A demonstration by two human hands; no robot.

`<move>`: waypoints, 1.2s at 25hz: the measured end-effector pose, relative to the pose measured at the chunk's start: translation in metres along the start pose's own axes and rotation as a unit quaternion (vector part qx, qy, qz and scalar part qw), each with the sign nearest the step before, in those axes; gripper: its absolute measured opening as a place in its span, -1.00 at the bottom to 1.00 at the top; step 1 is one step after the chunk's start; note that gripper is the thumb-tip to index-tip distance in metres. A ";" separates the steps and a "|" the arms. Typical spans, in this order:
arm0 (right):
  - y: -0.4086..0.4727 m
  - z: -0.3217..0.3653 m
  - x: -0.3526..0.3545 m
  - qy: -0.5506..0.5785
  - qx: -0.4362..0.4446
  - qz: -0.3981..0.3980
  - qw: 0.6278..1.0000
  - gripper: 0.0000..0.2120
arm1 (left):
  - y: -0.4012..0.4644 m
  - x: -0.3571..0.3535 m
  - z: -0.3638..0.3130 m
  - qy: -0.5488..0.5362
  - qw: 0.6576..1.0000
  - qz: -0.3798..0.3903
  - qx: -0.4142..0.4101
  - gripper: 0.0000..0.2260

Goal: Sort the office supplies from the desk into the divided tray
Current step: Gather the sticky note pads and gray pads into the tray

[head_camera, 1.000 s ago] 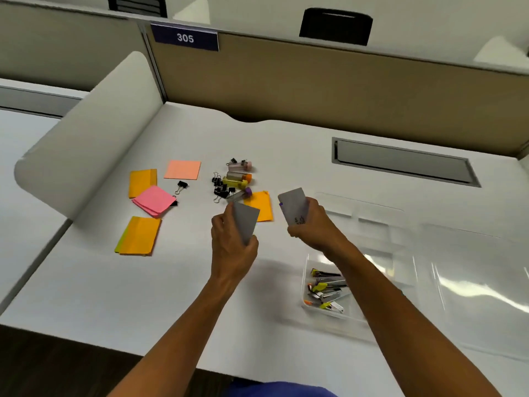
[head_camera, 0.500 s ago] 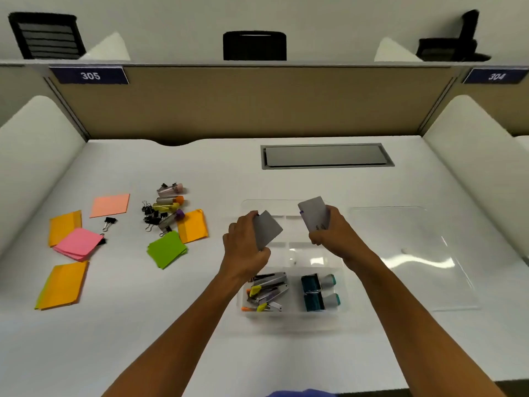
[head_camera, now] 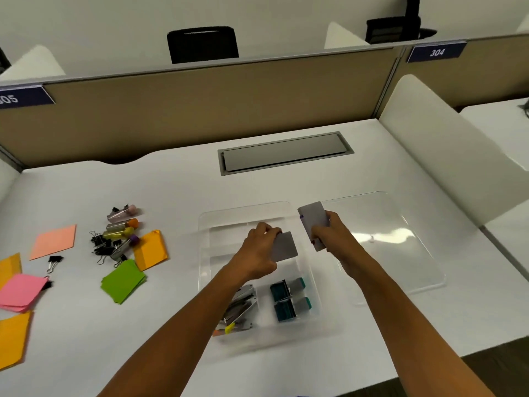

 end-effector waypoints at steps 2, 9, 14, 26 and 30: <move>0.002 -0.007 0.005 0.009 -0.009 -0.005 1.000 -0.44 | 0.007 -0.007 0.000 0.012 0.999 0.043 -0.016 -0.35; 0.007 -0.014 0.008 0.020 -0.010 0.005 1.000 -0.53 | 0.013 -0.017 0.013 0.041 0.996 0.078 -0.021 -0.35; 0.009 -0.010 -0.001 0.019 -0.003 0.018 1.000 -0.50 | 0.015 -0.027 0.015 0.096 0.992 0.072 -0.024 -0.37; 0.001 -0.009 -0.016 0.087 -0.023 0.026 0.996 -0.69 | 0.018 -0.030 0.016 0.091 0.994 0.058 -0.007 -0.41; -0.007 -0.014 -0.025 0.162 -0.062 0.011 0.985 -0.68 | 0.003 -0.008 0.002 -0.124 0.983 -0.130 0.048 -0.69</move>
Point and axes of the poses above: each hand's wrist, its own y-axis towards the middle knuckle, its own x-axis out of the back of the hand, z = x × y, the point moved 1 cm from there along y, towards the middle knuckle, and after that the axes turned 5 degrees about -y, right-handed, at the moved point
